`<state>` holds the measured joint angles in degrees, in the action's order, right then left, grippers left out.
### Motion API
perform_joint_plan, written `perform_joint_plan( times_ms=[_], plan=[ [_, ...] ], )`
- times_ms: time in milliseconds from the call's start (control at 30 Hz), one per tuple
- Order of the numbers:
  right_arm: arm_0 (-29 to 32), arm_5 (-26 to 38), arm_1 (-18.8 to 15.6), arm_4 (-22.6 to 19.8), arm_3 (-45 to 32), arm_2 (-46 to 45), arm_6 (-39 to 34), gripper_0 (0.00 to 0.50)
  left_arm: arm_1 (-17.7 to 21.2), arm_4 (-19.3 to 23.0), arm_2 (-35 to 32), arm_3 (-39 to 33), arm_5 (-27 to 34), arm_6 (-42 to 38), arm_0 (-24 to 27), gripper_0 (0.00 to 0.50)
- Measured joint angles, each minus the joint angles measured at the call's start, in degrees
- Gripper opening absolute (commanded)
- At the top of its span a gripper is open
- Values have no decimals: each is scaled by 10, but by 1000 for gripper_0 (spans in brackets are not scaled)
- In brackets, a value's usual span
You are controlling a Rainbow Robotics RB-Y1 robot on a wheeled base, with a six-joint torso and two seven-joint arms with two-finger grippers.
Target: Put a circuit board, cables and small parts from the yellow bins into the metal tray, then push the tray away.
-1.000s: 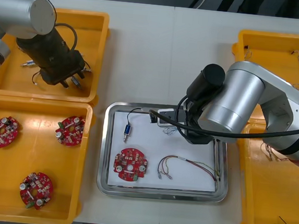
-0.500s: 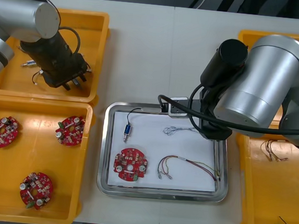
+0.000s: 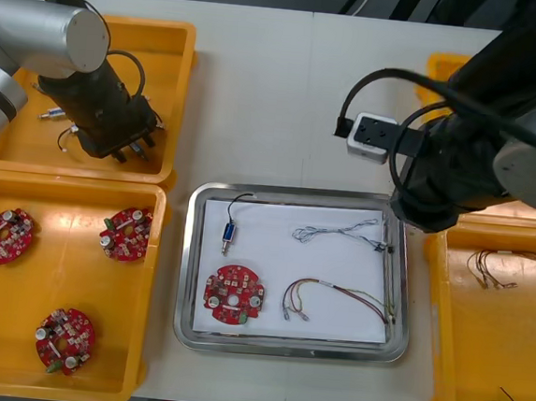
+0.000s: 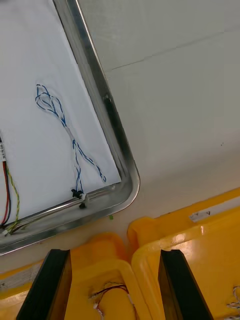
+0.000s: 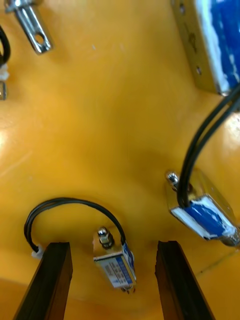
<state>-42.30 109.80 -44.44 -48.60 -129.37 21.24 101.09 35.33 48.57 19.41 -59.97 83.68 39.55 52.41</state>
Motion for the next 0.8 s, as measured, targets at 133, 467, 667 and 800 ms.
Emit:
perform_joint_plan(
  times_ms=[133,467,667,800],
  plan=[
    [34,0,-35,-55,-15,-65,-25,500,0,0,2,6,-4,0,0,0],
    [129,0,-103,-120,-31,-222,-73,500,0,0,2,6,-5,0,0,0],
    [204,0,-114,-119,-30,-322,-73,500,0,1,1,6,-5,0,1,0],
    [250,0,-114,-119,-24,-383,-74,500,0,2,-2,6,-3,0,1,0]
  ],
)
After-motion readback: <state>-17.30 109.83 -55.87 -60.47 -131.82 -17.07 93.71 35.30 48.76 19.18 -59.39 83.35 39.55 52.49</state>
